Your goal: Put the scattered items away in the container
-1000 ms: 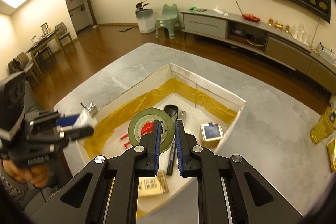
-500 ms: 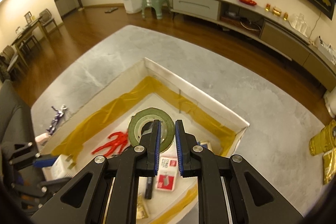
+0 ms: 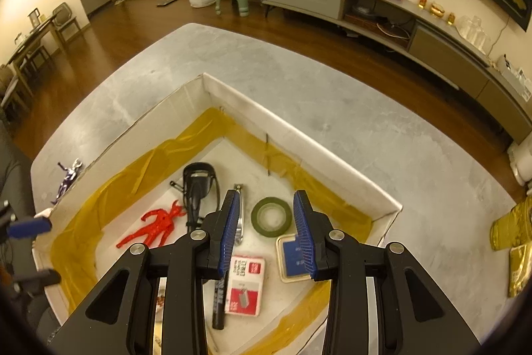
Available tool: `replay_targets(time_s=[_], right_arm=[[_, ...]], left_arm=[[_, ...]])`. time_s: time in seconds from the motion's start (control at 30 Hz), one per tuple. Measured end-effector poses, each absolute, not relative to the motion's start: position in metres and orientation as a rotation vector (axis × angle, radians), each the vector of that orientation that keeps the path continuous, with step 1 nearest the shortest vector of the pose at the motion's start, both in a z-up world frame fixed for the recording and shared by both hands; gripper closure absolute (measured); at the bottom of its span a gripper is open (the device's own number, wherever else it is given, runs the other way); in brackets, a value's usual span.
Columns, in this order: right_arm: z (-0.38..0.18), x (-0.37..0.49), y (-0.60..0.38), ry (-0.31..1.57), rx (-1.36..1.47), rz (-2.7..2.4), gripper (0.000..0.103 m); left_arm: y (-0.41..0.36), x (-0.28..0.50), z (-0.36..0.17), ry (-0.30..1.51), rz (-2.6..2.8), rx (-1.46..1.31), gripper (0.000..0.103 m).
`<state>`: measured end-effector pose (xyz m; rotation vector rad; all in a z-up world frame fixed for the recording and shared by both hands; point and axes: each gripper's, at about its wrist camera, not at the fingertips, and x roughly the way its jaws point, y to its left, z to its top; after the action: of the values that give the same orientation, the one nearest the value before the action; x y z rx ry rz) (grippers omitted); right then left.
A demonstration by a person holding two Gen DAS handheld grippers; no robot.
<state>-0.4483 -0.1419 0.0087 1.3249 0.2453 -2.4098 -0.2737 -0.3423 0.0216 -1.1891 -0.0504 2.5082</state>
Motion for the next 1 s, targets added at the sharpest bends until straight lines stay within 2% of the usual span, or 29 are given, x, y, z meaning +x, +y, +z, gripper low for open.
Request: replay_targets(time_s=[0.37,1.0], right_arm=[[0.022,-0.407,-0.147,0.305,1.324,-2.329,0.066],[0.031,-0.277,-0.141,0.411,1.401,-2.136,0.066]], left_arm=[[-0.331,-0.244,0.033,0.027,2.472,-1.199,0.053],[-0.291,-0.180,0.062,0.106,2.426,-1.164,0.053]])
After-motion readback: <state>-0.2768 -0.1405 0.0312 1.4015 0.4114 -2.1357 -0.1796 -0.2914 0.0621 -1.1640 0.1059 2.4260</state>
